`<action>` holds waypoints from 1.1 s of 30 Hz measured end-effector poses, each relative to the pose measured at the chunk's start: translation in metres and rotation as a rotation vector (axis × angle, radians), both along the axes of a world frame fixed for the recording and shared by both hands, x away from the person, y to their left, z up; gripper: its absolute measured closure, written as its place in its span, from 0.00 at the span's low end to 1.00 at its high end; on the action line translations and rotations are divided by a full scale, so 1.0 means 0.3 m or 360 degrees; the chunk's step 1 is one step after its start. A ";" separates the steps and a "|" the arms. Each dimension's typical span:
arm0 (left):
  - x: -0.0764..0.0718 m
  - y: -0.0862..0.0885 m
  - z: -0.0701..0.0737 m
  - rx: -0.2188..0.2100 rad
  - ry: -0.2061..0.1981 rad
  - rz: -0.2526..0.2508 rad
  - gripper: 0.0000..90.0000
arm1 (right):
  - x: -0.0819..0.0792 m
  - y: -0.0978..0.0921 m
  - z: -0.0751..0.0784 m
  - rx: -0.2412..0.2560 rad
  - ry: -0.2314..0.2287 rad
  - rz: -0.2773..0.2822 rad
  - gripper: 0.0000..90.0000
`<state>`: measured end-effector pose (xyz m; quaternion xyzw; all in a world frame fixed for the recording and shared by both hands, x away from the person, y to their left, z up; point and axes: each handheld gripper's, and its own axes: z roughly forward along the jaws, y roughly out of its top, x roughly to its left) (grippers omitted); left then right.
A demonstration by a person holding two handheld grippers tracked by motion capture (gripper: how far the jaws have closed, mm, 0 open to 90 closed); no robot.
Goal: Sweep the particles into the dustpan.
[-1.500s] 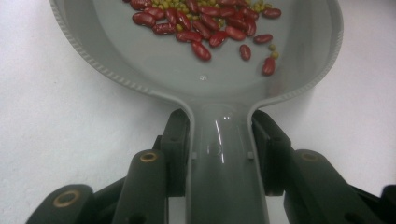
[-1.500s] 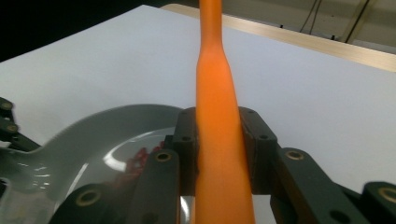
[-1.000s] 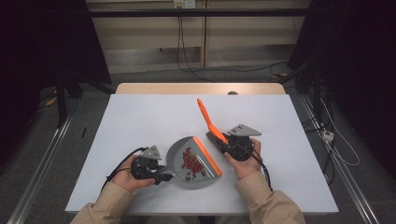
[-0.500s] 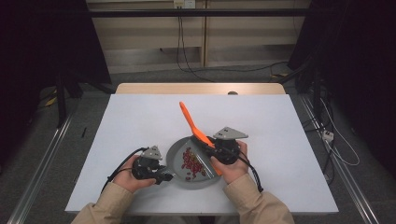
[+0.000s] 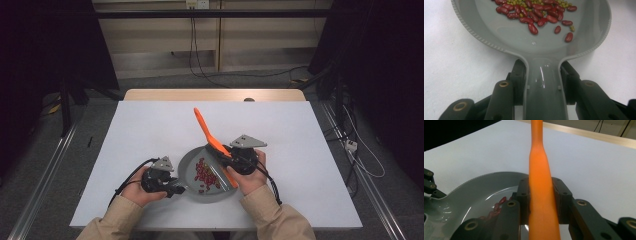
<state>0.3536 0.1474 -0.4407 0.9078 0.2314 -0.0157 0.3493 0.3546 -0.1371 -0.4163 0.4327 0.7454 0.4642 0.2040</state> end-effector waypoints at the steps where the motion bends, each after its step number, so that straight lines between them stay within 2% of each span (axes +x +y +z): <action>1: -0.001 0.000 -0.001 -0.0008 -0.0002 0.0007 0.70 | 0.001 -0.008 0.002 0.0005 0.0001 -0.0004 0.79; 3: -0.003 0.002 0.000 0.0005 -0.0011 0.0003 0.71 | 0.002 -0.023 0.003 0.0001 -0.0004 -0.0025 0.79; 4: -0.003 0.002 -0.003 -0.0016 -0.0009 0.0001 0.71 | 0.002 -0.033 0.003 0.0001 -0.0003 -0.0036 0.79; 7: -0.007 0.003 -0.004 -0.0022 -0.0029 0.0015 0.71 | 0.001 -0.058 0.003 -0.0004 0.0001 -0.0062 0.79; 10: -0.008 0.007 -0.001 -0.0023 -0.0037 0.0046 0.71 | -0.001 -0.076 0.007 -0.0006 -0.0003 -0.0071 0.79; 14: -0.005 0.020 0.004 -0.0058 -0.0057 0.0069 0.71 | -0.002 -0.090 0.011 -0.0022 -0.0007 -0.0080 0.79; 17: -0.004 0.029 0.011 -0.0053 -0.0074 0.0102 0.71 | 0.000 -0.101 0.013 -0.0022 -0.0005 -0.0088 0.79; 18: -0.001 0.033 0.011 -0.0071 -0.0061 0.0101 0.71 | 0.000 -0.104 0.013 -0.0024 -0.0001 -0.0089 0.79; 22: 0.005 0.045 0.019 -0.0078 -0.0075 0.0142 0.71 | 0.005 -0.121 0.014 -0.0029 0.0004 -0.0103 0.79; 29: 0.012 0.061 0.026 -0.0083 -0.0104 0.0211 0.71 | 0.010 -0.156 0.017 -0.0008 0.0016 -0.0138 0.79; 31: 0.014 0.064 0.027 -0.0096 -0.0096 0.0210 0.71 | 0.011 -0.165 0.019 -0.0010 0.0019 -0.0150 0.79; 33: 0.018 0.075 0.032 -0.0115 -0.0105 0.0249 0.71 | 0.011 -0.177 0.019 -0.0006 0.0020 -0.0156 0.79</action>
